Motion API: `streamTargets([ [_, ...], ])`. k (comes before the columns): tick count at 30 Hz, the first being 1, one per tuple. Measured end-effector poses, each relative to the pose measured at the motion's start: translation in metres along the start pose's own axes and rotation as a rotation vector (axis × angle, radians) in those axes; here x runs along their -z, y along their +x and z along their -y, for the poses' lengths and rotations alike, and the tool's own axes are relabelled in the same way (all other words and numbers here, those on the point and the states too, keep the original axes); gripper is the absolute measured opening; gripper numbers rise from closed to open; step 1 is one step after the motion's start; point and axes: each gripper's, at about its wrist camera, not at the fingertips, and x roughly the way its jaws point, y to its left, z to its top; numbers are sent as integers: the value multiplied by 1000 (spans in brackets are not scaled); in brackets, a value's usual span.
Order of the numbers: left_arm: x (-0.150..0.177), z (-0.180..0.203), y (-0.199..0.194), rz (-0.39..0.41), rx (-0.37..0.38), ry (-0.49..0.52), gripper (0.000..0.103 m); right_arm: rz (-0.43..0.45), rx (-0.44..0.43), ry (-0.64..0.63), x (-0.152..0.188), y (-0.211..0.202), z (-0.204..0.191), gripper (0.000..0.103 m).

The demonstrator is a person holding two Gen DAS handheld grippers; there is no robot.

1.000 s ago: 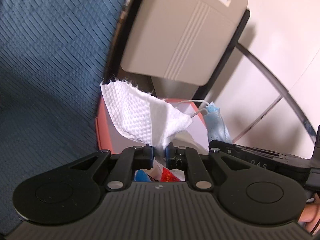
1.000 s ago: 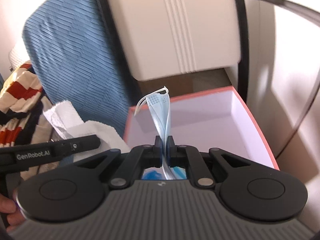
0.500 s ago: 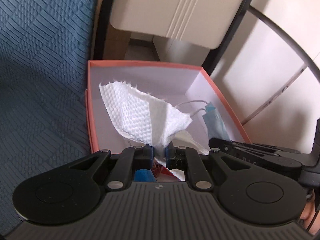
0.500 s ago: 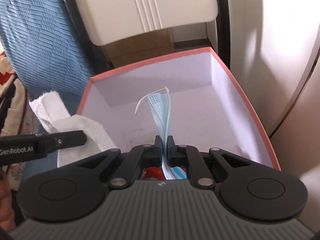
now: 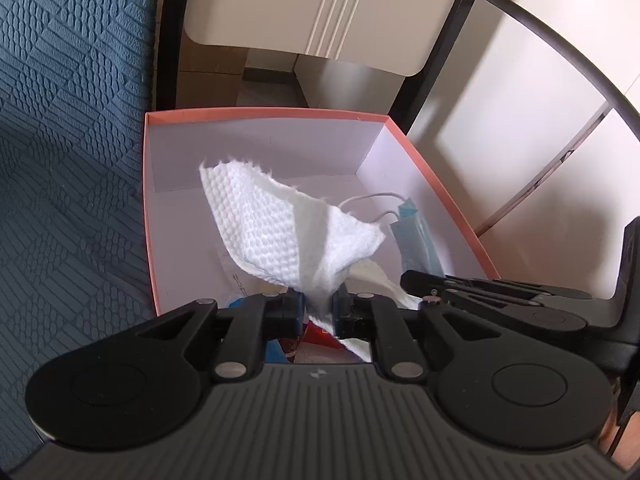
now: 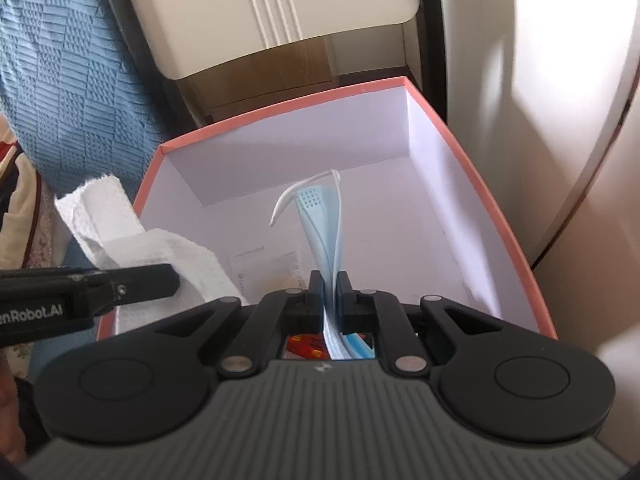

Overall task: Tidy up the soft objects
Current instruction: 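Lower both held items into the pink box and open both tools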

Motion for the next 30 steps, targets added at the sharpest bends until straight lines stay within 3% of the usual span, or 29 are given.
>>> streamTargets([
  [1,0,1,-1,1,-10,-2,64,0,3,10,0,-1,2,22],
  [2,-1,1,-4,11,-30,-6,72,1,7,17,-1,-3,3,33],
  [4,0,1,-12,48,-33,-5,72,2,15,18,-2,-7,5,45],
  [9,-4,3,-32,68,-26,-6,72,12,21,25,-8,-19,4,63],
  [11,-7,3,-41,79,-25,-10,72,22,2,31,-11,-26,3,88],
  [14,-11,3,-59,104,-19,-9,72,43,-3,38,-15,-39,0,100],
  [30,-14,-2,-179,274,5,-13,74,251,-3,10,-14,-150,-36,103],
])
